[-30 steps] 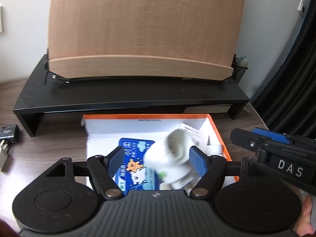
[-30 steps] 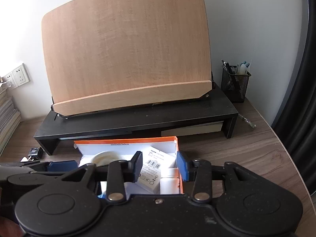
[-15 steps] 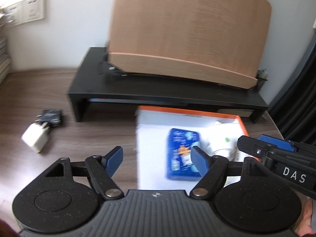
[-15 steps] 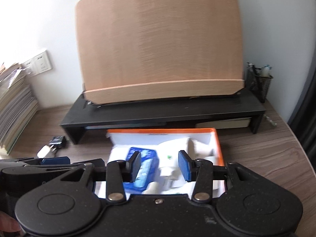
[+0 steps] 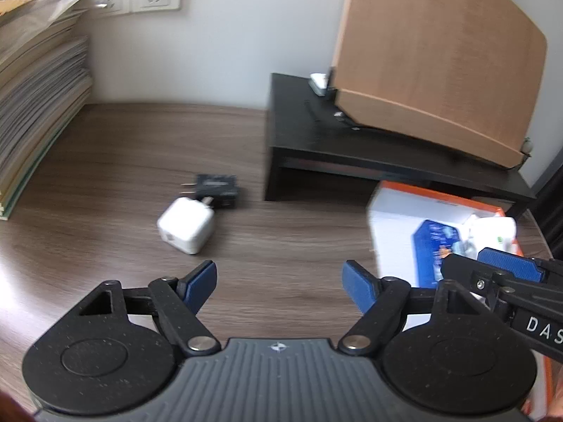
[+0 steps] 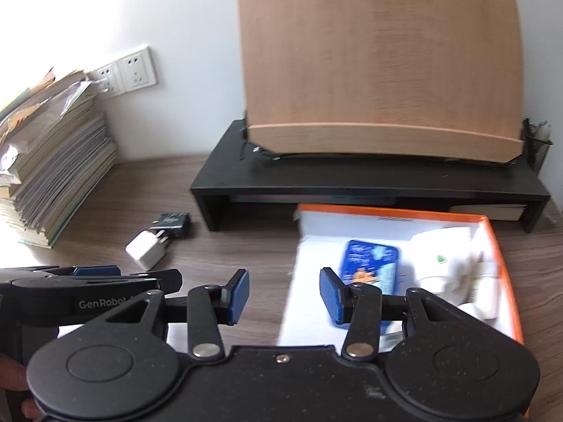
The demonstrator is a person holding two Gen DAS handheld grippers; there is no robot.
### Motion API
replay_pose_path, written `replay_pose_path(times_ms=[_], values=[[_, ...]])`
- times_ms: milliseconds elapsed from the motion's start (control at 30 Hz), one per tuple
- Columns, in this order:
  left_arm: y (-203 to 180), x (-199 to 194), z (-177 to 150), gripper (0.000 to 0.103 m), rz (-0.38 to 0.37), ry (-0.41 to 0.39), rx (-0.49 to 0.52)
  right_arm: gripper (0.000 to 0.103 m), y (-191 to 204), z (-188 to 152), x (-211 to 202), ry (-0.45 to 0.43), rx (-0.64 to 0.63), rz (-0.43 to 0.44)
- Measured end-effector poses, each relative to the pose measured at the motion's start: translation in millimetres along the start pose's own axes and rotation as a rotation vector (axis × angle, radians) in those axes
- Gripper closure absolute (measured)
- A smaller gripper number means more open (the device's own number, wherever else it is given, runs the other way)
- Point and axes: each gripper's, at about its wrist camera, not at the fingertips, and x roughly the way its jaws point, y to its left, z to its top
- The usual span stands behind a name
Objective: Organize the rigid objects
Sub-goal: 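Withdraw both tools from the box toward the chargers on the desk, then grasp the white cube charger with left tool while right tool grasps the black UGREEN charger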
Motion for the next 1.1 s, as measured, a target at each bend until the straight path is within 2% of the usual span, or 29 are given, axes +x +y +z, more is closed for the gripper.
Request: replay_pose_path(times_ms=[367,533,867,967,1100], values=[[42.7,14.5,2.1,0.022,0.01,0.01,0.033,0.048,37.1,-3.2,21.3,0.028,0.005,0.002],[56.0,32.7,2.7,0.021,0.025,0.001,0.088,0.044,42.1,-4.7,24.7,0.028,0.009,-0.002],[63.3,70.2,17.0,0.023,-0.011,-0.053,0.196,0.044,39.1,-7.7,31.7,0.038,0.033,-0.001],[64.0,77.9,18.6,0.033,-0.029,-0.058,0.212,0.044,39.4,-5.6,34.3,0.037,0.036,0.003],[68.1,85.6,19.1,0.06,-0.034,-0.054,0.209,0.042,43.3,-1.4,38.9,0.033,0.032,0.014]])
